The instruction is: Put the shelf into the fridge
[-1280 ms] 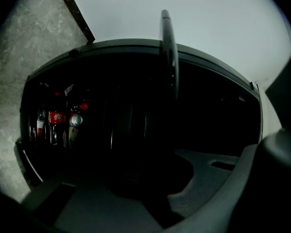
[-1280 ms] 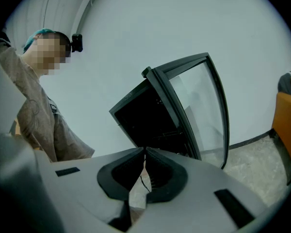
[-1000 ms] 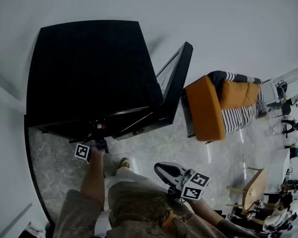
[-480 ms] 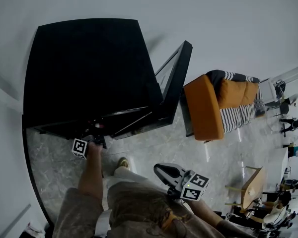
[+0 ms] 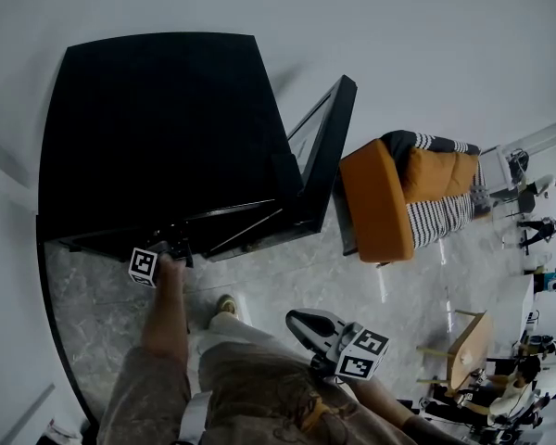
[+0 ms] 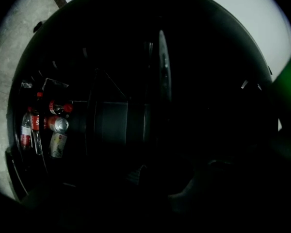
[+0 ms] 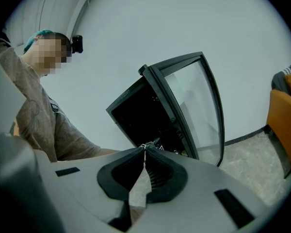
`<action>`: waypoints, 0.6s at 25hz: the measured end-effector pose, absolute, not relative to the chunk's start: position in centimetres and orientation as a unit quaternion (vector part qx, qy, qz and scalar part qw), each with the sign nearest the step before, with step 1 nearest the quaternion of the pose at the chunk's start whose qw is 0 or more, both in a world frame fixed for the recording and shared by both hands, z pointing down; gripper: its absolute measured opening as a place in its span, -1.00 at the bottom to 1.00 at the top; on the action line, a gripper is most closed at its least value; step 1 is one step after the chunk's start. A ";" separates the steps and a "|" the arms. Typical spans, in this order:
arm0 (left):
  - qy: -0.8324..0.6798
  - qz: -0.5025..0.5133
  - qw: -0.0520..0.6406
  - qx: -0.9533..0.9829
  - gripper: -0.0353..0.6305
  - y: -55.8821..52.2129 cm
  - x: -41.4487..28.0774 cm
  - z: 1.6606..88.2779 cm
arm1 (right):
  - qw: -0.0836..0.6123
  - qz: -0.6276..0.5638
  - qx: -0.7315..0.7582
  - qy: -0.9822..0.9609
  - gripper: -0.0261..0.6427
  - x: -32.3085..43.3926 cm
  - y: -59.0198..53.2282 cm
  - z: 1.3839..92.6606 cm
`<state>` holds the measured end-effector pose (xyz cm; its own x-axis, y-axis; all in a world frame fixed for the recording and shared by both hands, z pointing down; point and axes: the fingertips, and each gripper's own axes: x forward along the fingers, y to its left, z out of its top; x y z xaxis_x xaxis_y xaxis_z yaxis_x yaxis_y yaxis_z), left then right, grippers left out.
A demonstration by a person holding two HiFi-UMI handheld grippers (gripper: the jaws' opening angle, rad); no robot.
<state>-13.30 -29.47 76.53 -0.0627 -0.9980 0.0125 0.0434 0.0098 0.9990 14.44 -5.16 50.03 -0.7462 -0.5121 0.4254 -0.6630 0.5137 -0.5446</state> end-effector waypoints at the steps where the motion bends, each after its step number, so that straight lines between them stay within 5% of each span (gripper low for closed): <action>1: -0.508 -0.524 0.497 0.470 -0.84 -29.7 -13.4 76.5 | 0.106 0.358 0.341 -0.863 -0.85 14.5 -5.1 50.1; 15: -0.514 -0.526 0.491 0.468 -0.84 -31.8 -13.8 76.4 | 0.106 0.361 0.344 -0.860 -0.85 14.7 -5.2 50.2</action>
<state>-13.81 -31.81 76.42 -0.0799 -0.9967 0.0116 0.0346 0.0089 0.9994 14.75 -5.19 50.23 -0.7411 -0.5157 0.4298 -0.6680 0.5030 -0.5484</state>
